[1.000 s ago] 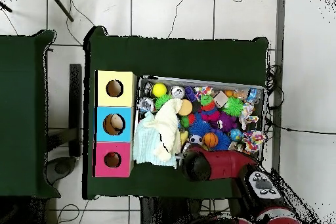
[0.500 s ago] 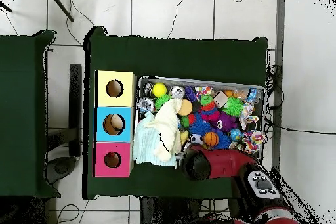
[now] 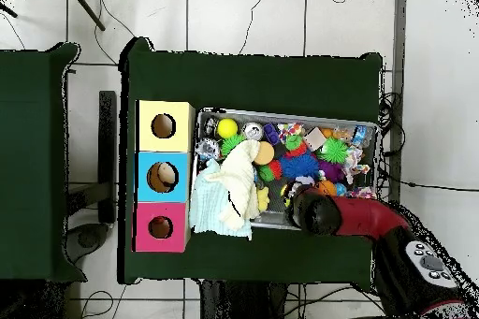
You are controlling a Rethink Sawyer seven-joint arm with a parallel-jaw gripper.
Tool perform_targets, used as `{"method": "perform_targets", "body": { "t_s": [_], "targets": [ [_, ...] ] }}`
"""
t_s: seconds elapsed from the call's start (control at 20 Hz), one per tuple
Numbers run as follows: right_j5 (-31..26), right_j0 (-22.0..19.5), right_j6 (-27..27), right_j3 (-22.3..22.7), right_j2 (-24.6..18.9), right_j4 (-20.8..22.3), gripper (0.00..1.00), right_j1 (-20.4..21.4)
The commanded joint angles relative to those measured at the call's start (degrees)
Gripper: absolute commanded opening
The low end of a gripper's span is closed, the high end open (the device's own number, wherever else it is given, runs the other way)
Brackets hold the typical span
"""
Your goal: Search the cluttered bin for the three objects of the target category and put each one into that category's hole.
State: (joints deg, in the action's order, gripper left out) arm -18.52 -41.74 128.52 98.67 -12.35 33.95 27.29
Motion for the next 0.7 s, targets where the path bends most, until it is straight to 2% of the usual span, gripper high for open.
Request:
{"method": "perform_targets", "body": {
  "t_s": [0.05,0.25,0.5,0.65,0.7],
  "targets": [
    [-3.8,-6.8,-22.4,-16.1,-13.1,7.2,1.00,-7.1],
    [-4.0,-8.1,-21.8,-16.3,-14.5,9.4,1.00,-7.7],
    [-3.5,-8.0,-18.3,-15.2,-14.6,11.1,1.00,-7.5],
    [-7.0,-8.7,-17.2,-14.3,-15.1,9.2,1.00,-8.2],
    [-8.0,-8.4,-16.0,-12.4,-14.7,8.3,1.00,-6.6]
  ]
}}
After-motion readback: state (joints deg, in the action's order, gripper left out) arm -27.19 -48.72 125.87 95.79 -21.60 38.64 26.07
